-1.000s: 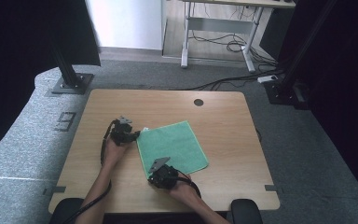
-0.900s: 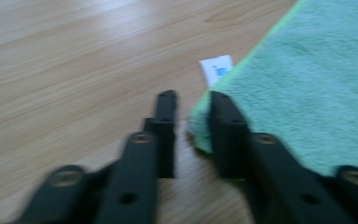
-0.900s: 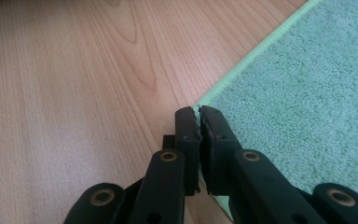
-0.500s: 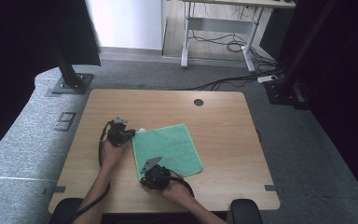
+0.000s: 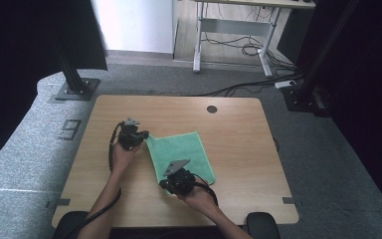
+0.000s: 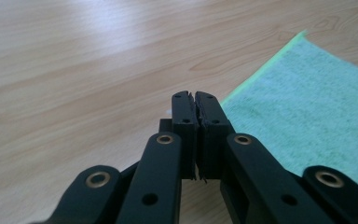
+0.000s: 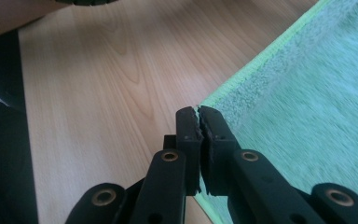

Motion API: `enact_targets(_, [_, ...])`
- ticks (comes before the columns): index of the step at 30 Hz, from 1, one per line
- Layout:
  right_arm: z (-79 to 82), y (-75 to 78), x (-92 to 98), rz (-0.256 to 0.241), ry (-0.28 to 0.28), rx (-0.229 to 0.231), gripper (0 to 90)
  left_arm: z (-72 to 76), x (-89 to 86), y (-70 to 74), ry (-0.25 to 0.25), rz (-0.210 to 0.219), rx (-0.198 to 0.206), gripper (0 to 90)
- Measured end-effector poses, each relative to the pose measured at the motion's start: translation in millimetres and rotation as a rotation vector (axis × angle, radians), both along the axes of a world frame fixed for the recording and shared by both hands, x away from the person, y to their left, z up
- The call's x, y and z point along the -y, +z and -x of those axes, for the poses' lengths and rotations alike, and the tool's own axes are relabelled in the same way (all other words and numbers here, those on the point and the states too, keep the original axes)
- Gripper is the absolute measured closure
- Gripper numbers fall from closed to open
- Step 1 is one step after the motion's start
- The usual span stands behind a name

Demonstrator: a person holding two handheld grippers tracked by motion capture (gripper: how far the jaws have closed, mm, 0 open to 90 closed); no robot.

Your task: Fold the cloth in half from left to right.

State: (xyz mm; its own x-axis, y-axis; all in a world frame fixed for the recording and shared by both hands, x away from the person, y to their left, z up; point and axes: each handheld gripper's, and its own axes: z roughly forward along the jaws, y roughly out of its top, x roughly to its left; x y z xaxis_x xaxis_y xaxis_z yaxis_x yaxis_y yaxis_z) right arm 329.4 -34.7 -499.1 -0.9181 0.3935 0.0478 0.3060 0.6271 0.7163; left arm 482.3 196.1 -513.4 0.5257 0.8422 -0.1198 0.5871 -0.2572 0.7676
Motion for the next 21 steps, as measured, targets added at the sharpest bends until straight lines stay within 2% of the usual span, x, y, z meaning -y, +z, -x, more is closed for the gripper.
enact_targets(4, [-1.4, -2.6, 12.6, -0.012, -0.027, -0.010, 86.0, -5.2, 13.4, 3.1, -0.021, -0.002, 0.003, 87.2])
enact_targets(11, [-2.8, -2.0, 34.5, -0.034, -0.059, -0.002, 86.0, -13.9, 40.0, 7.7, -0.063, -0.027, 0.013, 87.5])
enact_targets(21, [-5.1, -5.5, 63.8, -0.036, -0.115, 0.001, 86.0, -23.6, 74.5, 8.0, -0.108, -0.052, 0.025, 87.3])
